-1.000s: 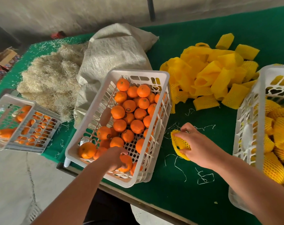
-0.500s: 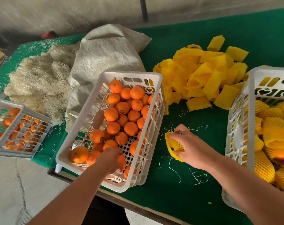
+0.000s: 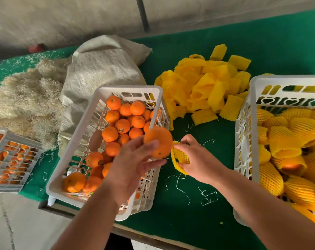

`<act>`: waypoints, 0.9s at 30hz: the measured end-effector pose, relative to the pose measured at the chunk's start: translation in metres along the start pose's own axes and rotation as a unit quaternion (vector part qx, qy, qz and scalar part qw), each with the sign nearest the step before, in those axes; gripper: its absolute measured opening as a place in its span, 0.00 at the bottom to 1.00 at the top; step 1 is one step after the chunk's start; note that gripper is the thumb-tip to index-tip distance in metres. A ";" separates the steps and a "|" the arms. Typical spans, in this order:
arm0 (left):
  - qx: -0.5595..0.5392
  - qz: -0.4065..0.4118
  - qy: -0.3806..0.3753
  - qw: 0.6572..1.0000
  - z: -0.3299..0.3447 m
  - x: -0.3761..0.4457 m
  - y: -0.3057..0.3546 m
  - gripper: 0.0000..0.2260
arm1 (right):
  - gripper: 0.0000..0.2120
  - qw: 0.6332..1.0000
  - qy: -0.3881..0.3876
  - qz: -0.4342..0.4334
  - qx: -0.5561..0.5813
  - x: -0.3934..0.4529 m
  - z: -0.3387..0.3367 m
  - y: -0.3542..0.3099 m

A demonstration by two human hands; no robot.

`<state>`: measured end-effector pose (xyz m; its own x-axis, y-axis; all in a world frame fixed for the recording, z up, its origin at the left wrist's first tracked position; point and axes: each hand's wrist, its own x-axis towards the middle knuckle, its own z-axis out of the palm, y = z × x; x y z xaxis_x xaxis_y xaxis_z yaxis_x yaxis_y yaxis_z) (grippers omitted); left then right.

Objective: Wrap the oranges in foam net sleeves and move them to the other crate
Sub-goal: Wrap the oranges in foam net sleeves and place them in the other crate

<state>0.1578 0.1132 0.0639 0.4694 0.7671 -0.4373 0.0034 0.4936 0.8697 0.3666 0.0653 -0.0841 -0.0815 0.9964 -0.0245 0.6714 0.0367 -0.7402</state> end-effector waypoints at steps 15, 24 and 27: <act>-0.067 -0.095 0.069 0.991 0.042 0.029 -0.040 0.26 | 0.11 0.985 0.053 0.015 0.166 0.004 -0.009 -0.007; 0.159 -0.097 0.096 0.978 0.034 0.029 -0.047 0.15 | 0.29 0.997 0.032 -0.004 0.077 0.002 -0.007 -0.008; 0.191 -0.094 0.119 0.970 0.035 0.033 -0.051 0.10 | 0.32 0.997 0.032 -0.013 0.071 0.001 -0.009 -0.009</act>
<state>0.2039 0.0993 0.0129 0.2116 0.7740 -0.5967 0.4167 0.4809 0.7715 0.3665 0.0662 -0.0713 -0.0459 0.9983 0.0353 0.5578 0.0549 -0.8281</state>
